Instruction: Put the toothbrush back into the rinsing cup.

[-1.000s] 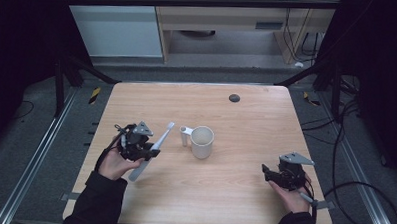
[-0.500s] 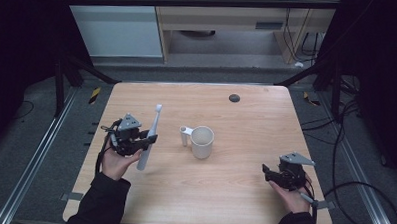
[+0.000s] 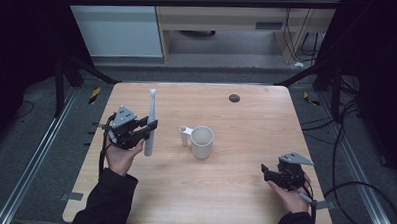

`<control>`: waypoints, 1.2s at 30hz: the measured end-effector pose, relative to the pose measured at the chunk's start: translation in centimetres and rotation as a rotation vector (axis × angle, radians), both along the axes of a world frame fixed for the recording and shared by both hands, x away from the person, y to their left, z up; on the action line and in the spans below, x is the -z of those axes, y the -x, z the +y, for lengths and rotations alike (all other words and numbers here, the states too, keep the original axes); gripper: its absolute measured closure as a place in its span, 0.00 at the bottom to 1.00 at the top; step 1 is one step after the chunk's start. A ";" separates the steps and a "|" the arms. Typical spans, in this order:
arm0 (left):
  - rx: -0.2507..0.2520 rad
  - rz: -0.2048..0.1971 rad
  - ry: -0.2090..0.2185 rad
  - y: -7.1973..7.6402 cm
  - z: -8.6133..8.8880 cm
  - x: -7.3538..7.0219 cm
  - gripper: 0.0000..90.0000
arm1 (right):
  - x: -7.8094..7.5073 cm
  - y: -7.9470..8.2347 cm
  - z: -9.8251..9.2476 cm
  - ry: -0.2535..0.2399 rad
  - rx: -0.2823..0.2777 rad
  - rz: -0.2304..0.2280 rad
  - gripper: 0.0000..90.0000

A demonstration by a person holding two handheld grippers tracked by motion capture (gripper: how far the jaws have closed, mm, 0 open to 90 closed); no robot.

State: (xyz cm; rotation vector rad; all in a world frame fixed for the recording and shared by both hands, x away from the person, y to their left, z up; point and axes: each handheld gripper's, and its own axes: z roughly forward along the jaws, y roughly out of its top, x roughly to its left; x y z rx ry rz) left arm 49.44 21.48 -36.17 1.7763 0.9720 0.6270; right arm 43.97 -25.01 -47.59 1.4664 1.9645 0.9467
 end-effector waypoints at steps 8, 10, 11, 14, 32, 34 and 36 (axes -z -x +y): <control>0.001 -0.036 0.041 -0.7 -1.4 -0.5 0.75 | 0.0 0.0 0.0 -0.004 0.001 -0.001 0.34; 0.001 -0.046 0.058 -1.0 -1.8 -0.7 0.75 | 0.0 0.0 0.0 -0.006 0.000 0.000 0.34; 0.001 -0.049 0.066 -1.1 -2.0 -0.8 0.75 | 0.0 0.0 0.0 -0.006 0.000 0.000 0.34; 0.003 -0.061 0.088 -1.3 -2.4 -1.1 0.75 | 0.0 0.0 0.0 -0.003 0.000 -0.002 0.33; 0.045 -0.117 0.167 -2.7 -6.6 -2.1 0.75 | 0.0 0.0 -0.2 -0.009 -0.005 -0.003 0.34; 0.052 -0.118 0.174 -2.8 -7.1 -2.1 0.75 | 0.0 0.0 -0.2 -0.009 -0.005 -0.004 0.34; 0.060 -0.116 0.179 -3.0 -7.5 -2.1 0.75 | 0.0 0.0 -0.2 -0.010 -0.007 -0.003 0.34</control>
